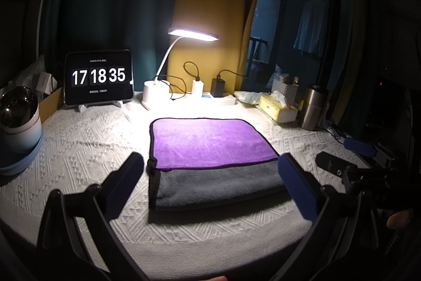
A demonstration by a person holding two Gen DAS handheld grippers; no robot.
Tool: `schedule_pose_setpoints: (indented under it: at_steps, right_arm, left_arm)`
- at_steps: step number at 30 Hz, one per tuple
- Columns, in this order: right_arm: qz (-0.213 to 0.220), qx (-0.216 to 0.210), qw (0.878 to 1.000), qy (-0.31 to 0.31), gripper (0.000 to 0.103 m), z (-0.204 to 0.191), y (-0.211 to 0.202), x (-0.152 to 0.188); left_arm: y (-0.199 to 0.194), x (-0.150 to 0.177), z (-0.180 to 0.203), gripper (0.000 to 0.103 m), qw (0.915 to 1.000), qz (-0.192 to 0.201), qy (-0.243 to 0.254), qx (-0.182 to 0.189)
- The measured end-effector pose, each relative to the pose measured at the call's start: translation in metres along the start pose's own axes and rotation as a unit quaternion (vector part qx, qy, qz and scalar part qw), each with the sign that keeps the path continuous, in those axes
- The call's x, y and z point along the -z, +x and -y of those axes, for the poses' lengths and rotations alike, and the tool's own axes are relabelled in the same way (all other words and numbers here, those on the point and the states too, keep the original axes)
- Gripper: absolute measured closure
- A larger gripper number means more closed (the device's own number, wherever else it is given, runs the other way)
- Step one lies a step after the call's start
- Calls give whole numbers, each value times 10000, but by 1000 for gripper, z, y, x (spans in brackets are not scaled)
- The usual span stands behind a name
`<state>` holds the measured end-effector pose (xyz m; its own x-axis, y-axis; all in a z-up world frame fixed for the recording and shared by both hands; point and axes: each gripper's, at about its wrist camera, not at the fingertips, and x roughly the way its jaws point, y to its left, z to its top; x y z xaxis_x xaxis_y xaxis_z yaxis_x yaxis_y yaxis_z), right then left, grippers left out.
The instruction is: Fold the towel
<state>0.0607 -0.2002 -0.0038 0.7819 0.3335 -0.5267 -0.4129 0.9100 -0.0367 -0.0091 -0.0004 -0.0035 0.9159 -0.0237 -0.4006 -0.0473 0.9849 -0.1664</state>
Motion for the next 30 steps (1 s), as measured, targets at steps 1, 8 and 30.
schedule_pose_setpoints:
  at_steps: [1,8,30]
  right_arm:
    - [-15,-7,10000,-1,10,0,1,0]
    - [-92,10,10000,-21,10,1,11,1]
    - [-492,-57,9988,-41,29,23,58,1]
  left_arm:
    - [0,0,-1,0,10000,-5,-7,2]
    - [7,2,-4,0,10000,-82,-51,-19]
    - [70,7,-40,12,9949,-887,-461,-130]
